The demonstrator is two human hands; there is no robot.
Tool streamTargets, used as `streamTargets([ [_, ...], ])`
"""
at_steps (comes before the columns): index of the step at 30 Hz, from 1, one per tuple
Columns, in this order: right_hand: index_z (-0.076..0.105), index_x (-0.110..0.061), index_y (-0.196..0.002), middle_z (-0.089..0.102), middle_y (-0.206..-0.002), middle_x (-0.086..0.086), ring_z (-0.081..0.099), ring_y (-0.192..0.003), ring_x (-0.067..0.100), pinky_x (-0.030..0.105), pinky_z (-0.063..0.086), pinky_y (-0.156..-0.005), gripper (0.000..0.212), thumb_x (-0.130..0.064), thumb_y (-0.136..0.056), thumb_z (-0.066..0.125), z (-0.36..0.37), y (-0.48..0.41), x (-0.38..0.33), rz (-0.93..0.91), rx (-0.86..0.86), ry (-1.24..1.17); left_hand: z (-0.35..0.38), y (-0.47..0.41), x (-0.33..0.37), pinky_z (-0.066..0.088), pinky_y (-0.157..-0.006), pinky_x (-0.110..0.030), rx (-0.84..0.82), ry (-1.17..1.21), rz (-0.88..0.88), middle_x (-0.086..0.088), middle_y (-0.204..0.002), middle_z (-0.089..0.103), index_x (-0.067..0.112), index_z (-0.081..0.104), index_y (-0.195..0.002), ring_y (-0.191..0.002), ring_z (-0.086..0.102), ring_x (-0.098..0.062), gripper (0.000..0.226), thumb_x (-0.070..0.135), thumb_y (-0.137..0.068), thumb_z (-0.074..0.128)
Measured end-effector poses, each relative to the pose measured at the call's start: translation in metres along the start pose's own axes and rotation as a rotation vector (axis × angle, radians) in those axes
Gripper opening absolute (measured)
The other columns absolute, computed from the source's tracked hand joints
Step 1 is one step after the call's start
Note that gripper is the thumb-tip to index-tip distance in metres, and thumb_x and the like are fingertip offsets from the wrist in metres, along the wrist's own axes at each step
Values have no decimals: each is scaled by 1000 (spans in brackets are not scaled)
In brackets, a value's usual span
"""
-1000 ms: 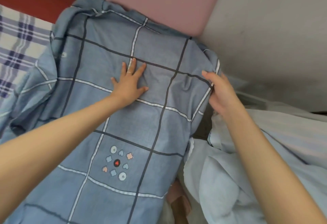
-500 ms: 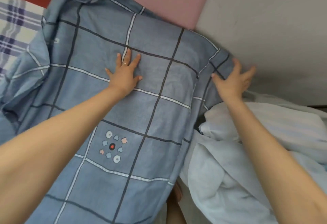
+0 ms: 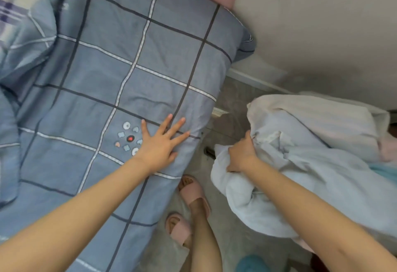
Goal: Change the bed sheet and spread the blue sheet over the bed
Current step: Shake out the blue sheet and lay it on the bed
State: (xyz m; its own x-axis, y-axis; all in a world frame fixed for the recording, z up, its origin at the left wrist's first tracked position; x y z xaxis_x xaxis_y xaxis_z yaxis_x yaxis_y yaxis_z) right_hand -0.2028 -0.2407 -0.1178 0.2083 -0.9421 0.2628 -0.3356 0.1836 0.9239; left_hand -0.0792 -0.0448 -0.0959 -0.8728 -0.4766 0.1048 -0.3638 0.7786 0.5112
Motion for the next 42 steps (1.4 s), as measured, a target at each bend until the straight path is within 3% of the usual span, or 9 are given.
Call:
streamTargets([
  [2,54,-22,-127,57,-128,4,44,-126,31,60,9,-109,61,-64,-87,35,7,0,2,41,19,23,-5,-2,5,6,-98,-79,-103,13,-69,8,-154,-26,41,8,-150,-144,-22,-24,68,36,-95,48],
  [6,59,-24,-116,62,-115,-1,50,-116,27,58,13,-107,52,-60,-84,39,21,9,11,78,74,3,-2,-4,25,9,-97,-79,-124,49,-208,9,-157,-23,40,9,-150,-143,-24,-28,66,22,-97,43],
  [10,60,-20,-102,62,-101,-3,55,-105,21,47,18,-106,37,-51,-88,45,30,20,12,61,97,-61,3,-1,41,10,-100,-78,-125,26,-284,8,-155,-27,41,7,-150,-141,-26,-32,69,17,-95,42],
  [13,60,-20,-112,63,-113,-3,55,-108,18,38,26,-100,37,-46,-95,40,28,7,-6,48,136,-39,4,-3,41,10,-100,-78,-138,33,-283,9,-155,-28,41,7,-150,-141,-27,-32,72,16,-93,44],
  [16,45,-21,-133,60,-123,-1,55,-114,19,32,33,-89,36,-31,-99,35,31,-2,-30,52,184,-12,5,0,40,10,-100,-77,-160,19,-282,9,-154,-30,42,5,-149,-141,-28,-31,75,12,-92,43],
  [22,42,-25,-131,59,-124,-1,54,-115,19,33,31,-89,35,-22,-98,30,46,-2,-38,69,274,-92,-2,0,39,16,-101,-73,-254,-45,-275,5,-153,-32,41,-1,-150,-141,-26,-33,79,13,-93,46],
  [27,57,-27,-117,62,-116,-5,55,-111,16,33,29,-92,31,-26,-96,35,54,-6,-25,195,205,-120,-11,2,36,12,-107,-64,-274,-115,-235,3,-155,-28,38,-1,-151,-144,-21,-28,80,24,-93,53],
  [35,59,-29,-114,61,-117,-3,51,-115,20,38,25,-102,29,-30,-94,38,59,-16,-13,341,124,-202,-5,-3,21,14,-105,-68,-254,-69,-185,6,-155,-28,41,1,-150,-144,-22,-27,79,36,-93,55],
  [42,60,-28,-110,62,-111,-4,54,-111,20,39,26,-100,26,-26,-91,44,55,-22,-7,345,93,-256,3,-8,14,15,-99,-76,-225,88,-191,10,-155,-27,45,7,-149,-142,-26,-27,70,26,-97,51],
])
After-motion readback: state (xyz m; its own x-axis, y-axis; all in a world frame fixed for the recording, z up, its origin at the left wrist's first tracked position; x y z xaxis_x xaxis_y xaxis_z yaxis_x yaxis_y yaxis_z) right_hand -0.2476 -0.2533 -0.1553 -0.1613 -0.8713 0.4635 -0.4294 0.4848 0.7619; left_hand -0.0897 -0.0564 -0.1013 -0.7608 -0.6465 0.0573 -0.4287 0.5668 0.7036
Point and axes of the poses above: each hand's wrist, its own y-axis away from the middle knuckle, its own z-axis out of the palm, x = y × z, the point moved 1 cm from there along -y, towards the middle knuckle
